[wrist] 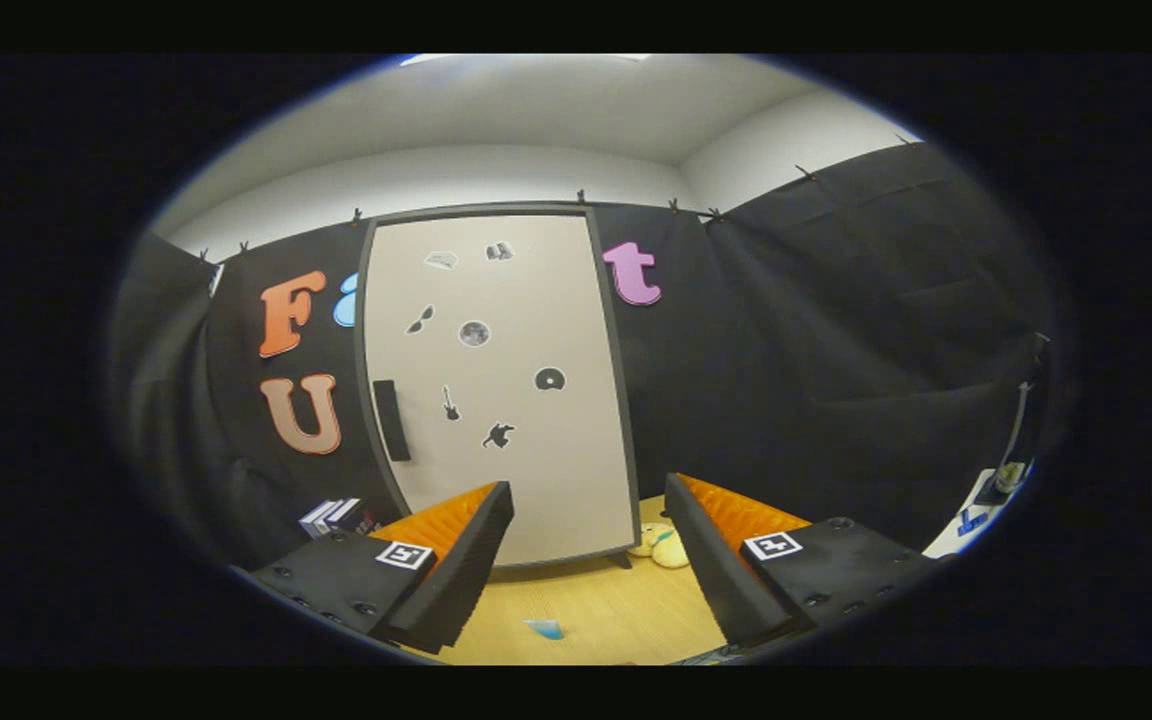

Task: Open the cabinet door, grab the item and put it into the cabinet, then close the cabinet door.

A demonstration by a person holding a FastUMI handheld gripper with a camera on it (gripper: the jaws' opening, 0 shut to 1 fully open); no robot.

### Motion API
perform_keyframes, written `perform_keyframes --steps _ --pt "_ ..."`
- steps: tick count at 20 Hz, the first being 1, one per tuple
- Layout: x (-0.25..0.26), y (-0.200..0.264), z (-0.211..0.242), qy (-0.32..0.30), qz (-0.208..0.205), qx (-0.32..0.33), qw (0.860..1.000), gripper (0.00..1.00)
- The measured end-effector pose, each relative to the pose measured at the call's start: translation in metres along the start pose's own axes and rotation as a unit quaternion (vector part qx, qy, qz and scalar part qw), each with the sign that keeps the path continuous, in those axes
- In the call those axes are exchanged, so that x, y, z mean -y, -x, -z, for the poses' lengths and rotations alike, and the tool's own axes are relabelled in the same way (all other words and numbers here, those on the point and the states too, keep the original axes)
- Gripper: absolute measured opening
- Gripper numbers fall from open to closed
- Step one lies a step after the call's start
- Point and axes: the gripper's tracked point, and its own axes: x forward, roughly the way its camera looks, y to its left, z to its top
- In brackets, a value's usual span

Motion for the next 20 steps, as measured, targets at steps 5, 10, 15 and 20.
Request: perform_keyframes --steps 5,10,15,20 --pt "-0.032 -0.011 0.003 0.012 -0.029 -0.004 0.999 0.98" --pt "-0.082 -0.034 0.006 0.019 -0.076 -0.012 0.997 0.98" --pt "-0.13 -0.061 0.001 0.038 -0.11 -0.021 0.993 0.98" --pt "-0.181 -0.091 -0.001 0.043 -0.147 -0.032 0.988 0.98"
